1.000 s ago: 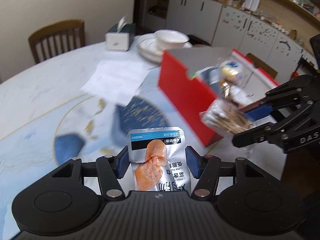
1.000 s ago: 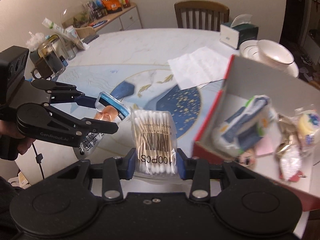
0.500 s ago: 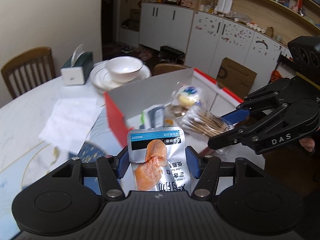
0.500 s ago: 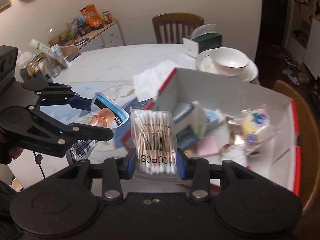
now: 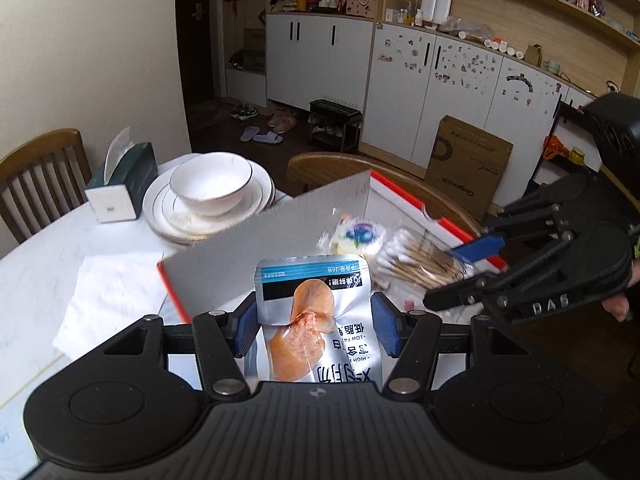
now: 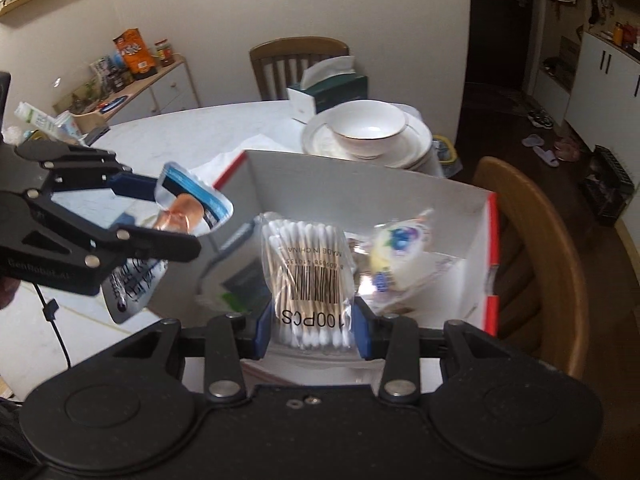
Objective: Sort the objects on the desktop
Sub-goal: 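Carry the snack pouch and cotton-swab pack with both tools over the red box, then open both tools to drop the pouch and cotton-swab pack into the box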
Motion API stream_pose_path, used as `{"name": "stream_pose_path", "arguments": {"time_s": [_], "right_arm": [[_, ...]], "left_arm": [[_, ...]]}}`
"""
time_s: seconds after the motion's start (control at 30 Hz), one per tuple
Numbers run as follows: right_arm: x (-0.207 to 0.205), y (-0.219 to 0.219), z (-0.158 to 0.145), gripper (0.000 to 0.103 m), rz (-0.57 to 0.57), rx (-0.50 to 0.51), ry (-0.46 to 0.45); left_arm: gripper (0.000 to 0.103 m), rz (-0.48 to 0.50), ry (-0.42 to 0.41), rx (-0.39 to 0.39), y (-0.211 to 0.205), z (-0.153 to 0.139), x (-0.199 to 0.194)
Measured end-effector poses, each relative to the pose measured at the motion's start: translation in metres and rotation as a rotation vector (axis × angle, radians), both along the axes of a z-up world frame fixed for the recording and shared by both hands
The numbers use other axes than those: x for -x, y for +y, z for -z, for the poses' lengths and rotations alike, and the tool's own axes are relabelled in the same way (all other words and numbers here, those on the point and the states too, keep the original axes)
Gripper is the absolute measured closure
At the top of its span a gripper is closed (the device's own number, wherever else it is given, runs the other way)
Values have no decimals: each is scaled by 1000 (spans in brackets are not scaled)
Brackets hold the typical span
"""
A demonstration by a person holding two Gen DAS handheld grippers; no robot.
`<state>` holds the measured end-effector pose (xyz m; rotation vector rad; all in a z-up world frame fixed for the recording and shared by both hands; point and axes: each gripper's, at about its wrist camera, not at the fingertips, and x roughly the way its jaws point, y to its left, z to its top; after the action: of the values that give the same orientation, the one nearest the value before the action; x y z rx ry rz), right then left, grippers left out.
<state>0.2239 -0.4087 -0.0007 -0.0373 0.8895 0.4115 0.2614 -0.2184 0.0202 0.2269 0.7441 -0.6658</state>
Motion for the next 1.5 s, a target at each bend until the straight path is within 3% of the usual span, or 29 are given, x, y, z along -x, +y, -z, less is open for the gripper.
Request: {"name": "stream_pose_path", "arguments": {"time_s": [0.27, 0.7, 1.3, 1.5], "right_arm": [[-12, -15, 13, 64, 3, 32, 12], [-22, -14, 31, 64, -65, 80, 51], [-28, -11, 58, 64, -115, 104, 102], [-33, -12, 60, 60, -112, 95, 106]], "left_arm": [[45, -23, 23, -13, -31, 2, -37], [45, -94, 114, -43, -60, 31, -88], [45, -78, 185, -145, -77, 77, -99], [43, -83, 226, -146, -72, 87, -101]]}}
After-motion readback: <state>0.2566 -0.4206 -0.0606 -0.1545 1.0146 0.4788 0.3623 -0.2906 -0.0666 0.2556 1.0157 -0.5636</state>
